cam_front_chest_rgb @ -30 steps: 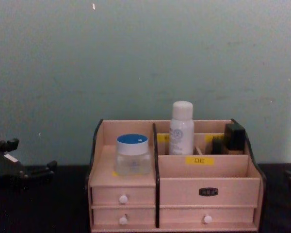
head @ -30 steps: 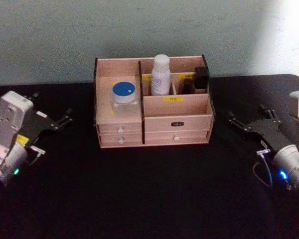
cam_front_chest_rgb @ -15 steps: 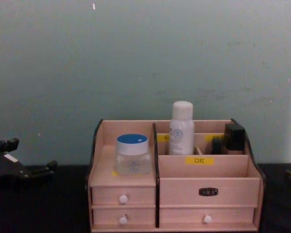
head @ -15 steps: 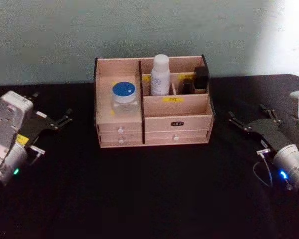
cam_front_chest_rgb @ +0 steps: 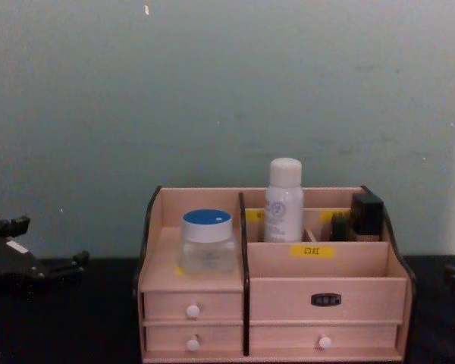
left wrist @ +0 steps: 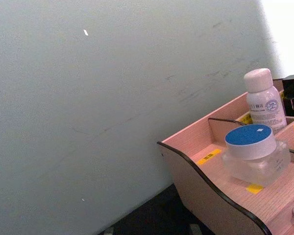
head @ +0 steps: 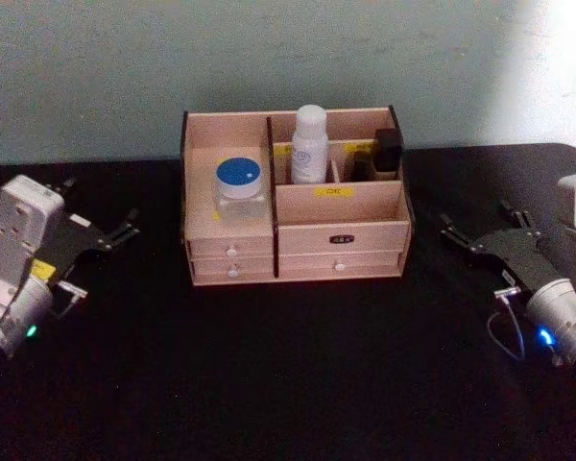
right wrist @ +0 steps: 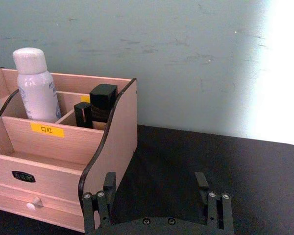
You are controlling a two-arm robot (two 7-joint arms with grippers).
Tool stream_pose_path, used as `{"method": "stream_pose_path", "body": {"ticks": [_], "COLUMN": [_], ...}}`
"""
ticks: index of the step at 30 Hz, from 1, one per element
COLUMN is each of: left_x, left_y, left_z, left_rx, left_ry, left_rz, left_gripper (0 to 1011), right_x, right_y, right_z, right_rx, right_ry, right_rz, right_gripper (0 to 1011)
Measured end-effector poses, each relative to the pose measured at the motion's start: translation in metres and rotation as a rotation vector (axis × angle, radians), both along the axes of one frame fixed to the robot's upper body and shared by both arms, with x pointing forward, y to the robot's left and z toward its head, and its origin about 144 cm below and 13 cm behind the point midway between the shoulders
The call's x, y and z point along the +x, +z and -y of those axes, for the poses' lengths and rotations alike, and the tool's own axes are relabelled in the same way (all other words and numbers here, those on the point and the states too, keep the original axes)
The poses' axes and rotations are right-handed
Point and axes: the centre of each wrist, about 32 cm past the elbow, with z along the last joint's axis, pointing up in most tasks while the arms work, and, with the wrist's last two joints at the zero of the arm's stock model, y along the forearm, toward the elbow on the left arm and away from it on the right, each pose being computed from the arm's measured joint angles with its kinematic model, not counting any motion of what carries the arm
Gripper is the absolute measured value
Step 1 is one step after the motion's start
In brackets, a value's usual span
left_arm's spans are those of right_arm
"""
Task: Pick up the facial cleanser and watermelon frost from the table and place them into the tiered storage box.
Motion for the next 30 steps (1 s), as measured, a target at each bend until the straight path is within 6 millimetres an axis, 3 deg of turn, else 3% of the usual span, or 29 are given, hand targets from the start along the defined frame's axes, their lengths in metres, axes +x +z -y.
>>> {"method": "stream_pose_path", "body": {"ticks": [30], "left_x": [0.0], "left_y": [0.0], "left_z": [0.0], "left_rx": [0.0], "left_ry": [0.0], "left_rz": [0.0], "left_gripper": [1001], "right_x": [0.0], "right_y": [0.0], "right_z": [0.0], "right_rx": [0.0], "right_ry": [0.0], "right_rz": [0.0], "right_gripper": [1002]}}
